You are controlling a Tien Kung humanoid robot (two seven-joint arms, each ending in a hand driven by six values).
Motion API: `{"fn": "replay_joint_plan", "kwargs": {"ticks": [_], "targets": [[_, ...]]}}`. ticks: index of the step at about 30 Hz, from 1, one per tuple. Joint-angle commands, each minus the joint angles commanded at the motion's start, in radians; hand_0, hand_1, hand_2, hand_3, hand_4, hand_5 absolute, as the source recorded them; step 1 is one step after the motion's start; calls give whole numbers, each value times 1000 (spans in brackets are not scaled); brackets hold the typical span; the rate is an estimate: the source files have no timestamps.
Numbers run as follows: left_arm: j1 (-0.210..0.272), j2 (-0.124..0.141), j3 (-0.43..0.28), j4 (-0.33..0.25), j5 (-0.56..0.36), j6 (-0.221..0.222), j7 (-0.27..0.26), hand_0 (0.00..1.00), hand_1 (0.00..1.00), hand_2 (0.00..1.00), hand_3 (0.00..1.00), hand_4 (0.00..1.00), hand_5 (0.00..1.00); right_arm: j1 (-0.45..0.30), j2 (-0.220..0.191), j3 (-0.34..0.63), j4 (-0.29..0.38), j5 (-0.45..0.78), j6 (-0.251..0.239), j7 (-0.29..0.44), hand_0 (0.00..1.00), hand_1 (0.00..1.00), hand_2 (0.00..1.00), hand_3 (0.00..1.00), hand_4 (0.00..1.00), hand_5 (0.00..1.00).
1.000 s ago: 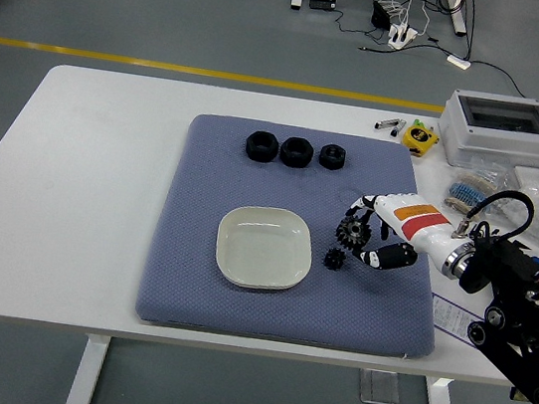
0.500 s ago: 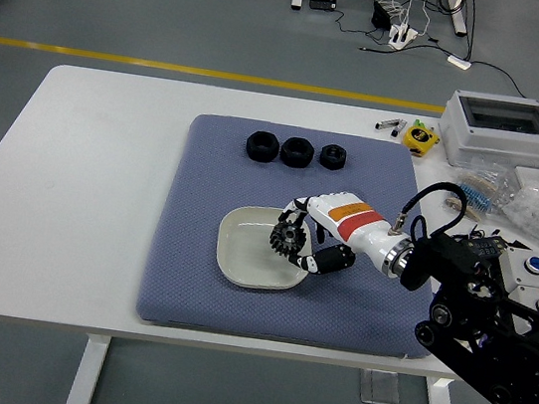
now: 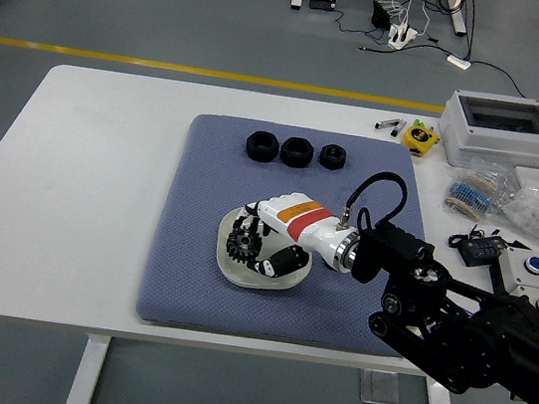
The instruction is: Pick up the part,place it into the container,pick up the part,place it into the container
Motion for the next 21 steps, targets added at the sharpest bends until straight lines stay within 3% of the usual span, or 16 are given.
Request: {"fn": "replay_joint_plan", "kwargs": {"ticks": [1, 12, 18, 19, 21], "targets": [[0, 0, 0, 0, 0, 0, 0, 710, 619, 642, 566, 617, 703, -1, 1, 2, 0, -1, -2, 7, 668, 656, 795, 920, 998, 233], [-1, 0, -2, 0, 6, 0, -1, 710, 618, 641, 567, 617, 703, -11, -13, 48, -11, 7, -5, 18, 691, 668, 804, 932, 998, 228], [-3, -2, -5, 0, 7, 1, -2, 710, 617, 641, 566, 619, 703, -18, -37, 124, -11, 52, -23, 29, 685, 662, 794, 909, 998, 238], [-3, -2, -5, 0, 7, 1, -2, 710, 617, 642, 567, 618, 703, -20, -46, 142, -10, 58, -29, 26, 659, 644, 747, 837, 998, 240], [-3, -3, -6, 0, 6, 2, -2, 710, 617, 642, 567, 618, 703, -24, -63, 169, -11, 65, -32, 19, 659, 644, 747, 837, 998, 240]]}}
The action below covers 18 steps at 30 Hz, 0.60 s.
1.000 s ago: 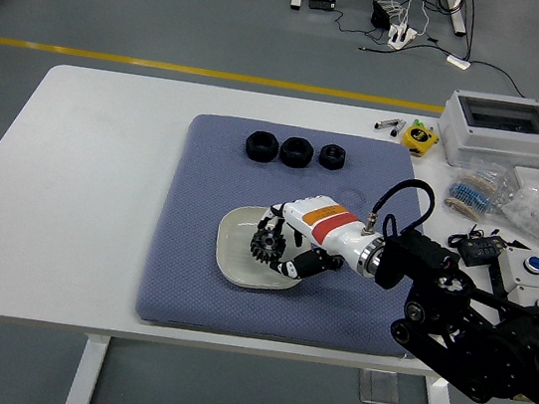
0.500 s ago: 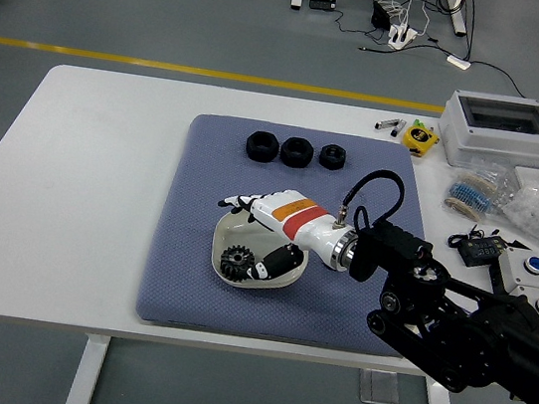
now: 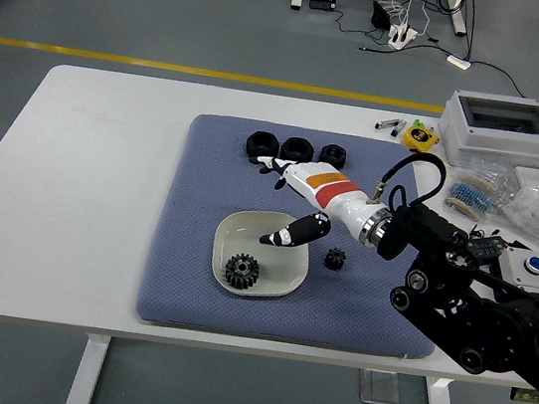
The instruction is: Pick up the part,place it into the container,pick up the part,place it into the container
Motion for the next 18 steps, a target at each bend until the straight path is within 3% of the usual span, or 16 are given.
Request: {"fn": "replay_joint_plan", "kwargs": {"ticks": [3, 4, 9, 10, 15, 16, 18], "targets": [[0, 0, 0, 0, -4, 0, -1, 710, 617, 642, 567, 618, 703, -4, -32, 30, -11, -12, 16, -4, 659, 644, 747, 837, 998, 240], [0, 0, 0, 0, -4, 0, -1, 710, 617, 640, 566, 619, 703, -4, -36, 32, -13, -14, 18, -4, 575, 597, 680, 803, 998, 232], [-1, -1, -1, 0, 0, 0, 0, 710, 617, 640, 566, 619, 703, -31, -80, 62, -27, -14, 56, 20, 575, 597, 680, 803, 998, 232], [-2, -1, 1, 0, -2, 0, 0, 710, 620, 641, 565, 618, 704, -37, -91, 64, -25, -17, 60, 21, 562, 587, 670, 742, 965, 212], [-1, -4, 1, 0, -5, 1, -2, 710, 620, 641, 565, 618, 704, -58, -137, 41, -3, -36, 69, 24, 562, 587, 670, 742, 965, 212], [-1, -4, 1, 0, -6, 1, -2, 709, 621, 641, 565, 618, 702, -61, -142, 36, -1, -39, 70, 25, 569, 586, 659, 670, 909, 190], [0, -5, 1, 0, -5, 1, -2, 709, 621, 641, 565, 618, 702, -68, -151, 20, -1, -41, 71, 25, 569, 586, 659, 670, 909, 190]]}}
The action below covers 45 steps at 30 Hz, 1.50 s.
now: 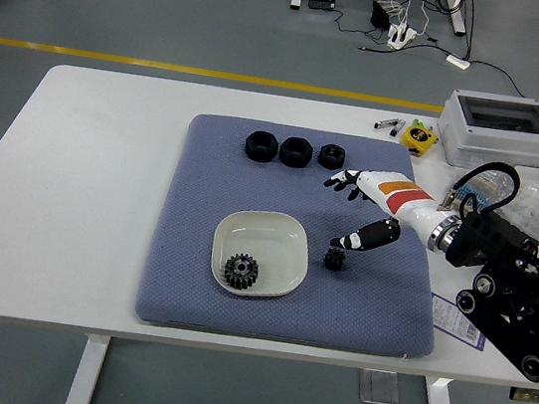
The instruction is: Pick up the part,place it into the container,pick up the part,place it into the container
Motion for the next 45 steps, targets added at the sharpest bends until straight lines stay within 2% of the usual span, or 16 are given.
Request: {"fn": "replay_joint_plan", "kwargs": {"ticks": [3, 4, 9, 10, 15, 16, 21, 22, 33, 34, 39, 40, 45], "targets": [[0, -1, 1, 0, 2, 0, 1, 709, 621, 641, 565, 618, 702, -7, -2, -21, -6, -1, 2, 2, 569, 586, 659, 670, 909, 190], [1, -2, 2, 0, 1, -1, 1, 709, 622, 641, 566, 617, 702, -9, -1, -25, -9, 0, 2, 2, 564, 584, 643, 616, 870, 182], [1, -3, 6, 0, -4, -1, 0, 709, 622, 641, 566, 617, 702, -19, 3, -52, -22, -4, 1, -2, 564, 584, 643, 616, 870, 182], [1, -3, 7, 0, -6, -1, 0, 709, 624, 642, 565, 617, 703, -22, 5, -59, -26, -9, 2, -4, 554, 582, 595, 550, 820, 170], [0, -3, 9, 0, -8, -1, 0, 709, 624, 642, 565, 617, 703, -24, 18, -78, -40, -13, 0, -7, 554, 582, 595, 550, 820, 170], [0, -3, 9, 0, -9, -2, 0, 709, 624, 642, 566, 616, 703, -24, 22, -80, -44, -13, -1, -7, 542, 567, 578, 528, 782, 139], [1, -4, 8, 0, -5, -2, 2, 709, 624, 642, 566, 616, 703, -25, 50, -83, -81, -11, -13, -7, 542, 567, 578, 528, 782, 139], [1, -4, 9, 0, -6, -3, 2, 709, 624, 643, 566, 616, 703, -25, 53, -83, -87, -11, -15, -7, 511, 552, 564, 521, 748, 110], [1, -3, 8, 0, -6, -3, 2, 709, 624, 644, 566, 616, 703, -25, 59, -89, -108, -11, -8, -17, 509, 547, 561, 525, 741, 106], [1, -3, 9, 0, -6, -3, 2, 708, 626, 644, 565, 616, 704, -26, 58, -89, -109, -10, -7, -16, 428, 483, 537, 501, 703, 76], [1, -3, 7, 0, -3, -3, 3, 708, 626, 644, 565, 616, 704, -27, 55, -90, -109, -8, -2, -8, 428, 483, 537, 501, 703, 76], [1, -3, 7, 0, -3, -3, 3, 708, 626, 643, 565, 615, 702, -27, 54, -89, -108, -5, -3, -4, 369, 449, 498, 473, 675, 65], [3, -3, 5, 0, 1, -3, 3, 708, 626, 643, 565, 615, 702, -27, 53, -87, -103, 7, -9, 11, 369, 449, 498, 473, 675, 65]]}}
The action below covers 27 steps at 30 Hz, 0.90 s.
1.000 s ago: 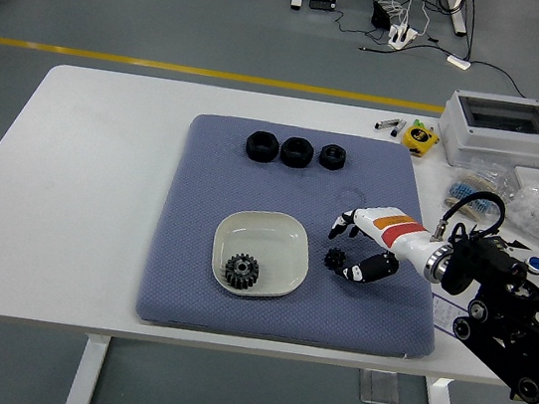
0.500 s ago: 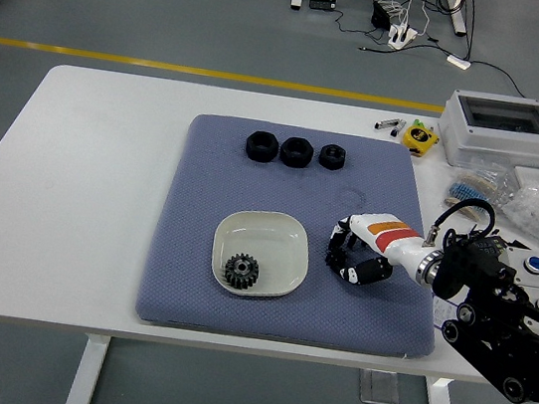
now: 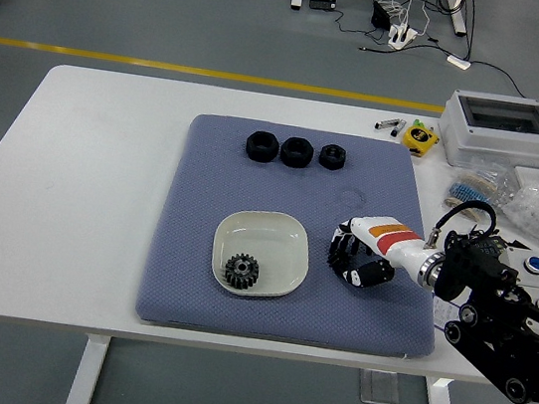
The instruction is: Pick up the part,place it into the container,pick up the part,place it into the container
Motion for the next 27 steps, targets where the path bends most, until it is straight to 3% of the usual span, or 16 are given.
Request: {"fn": "replay_joint_plan", "kwargs": {"ticks": [1, 6, 7, 17, 27], "targets": [[0, 0, 0, 0, 1, 0, 0, 708, 627, 643, 565, 615, 704, 0, 1, 0, -1, 3, 0, 4, 312, 404, 478, 456, 615, 57], [3, 1, 0, 0, 4, -1, 1, 708, 627, 643, 565, 615, 704, -4, 3, 2, -8, 16, -2, 14, 312, 404, 478, 456, 615, 57], [3, 1, 0, 0, 5, -1, 2, 709, 626, 643, 566, 613, 700, -4, 3, 2, -8, 17, -3, 15, 281, 383, 464, 446, 578, 57], [6, 3, 0, 0, 9, -3, 3, 709, 626, 644, 565, 616, 705, -6, -4, 31, 16, 27, 0, 16, 275, 381, 461, 441, 592, 57], [2, 5, 1, 0, 7, -4, 2, 709, 625, 642, 565, 615, 703, 9, -12, 95, 145, 36, 6, -8, 312, 398, 472, 462, 612, 58]]}}
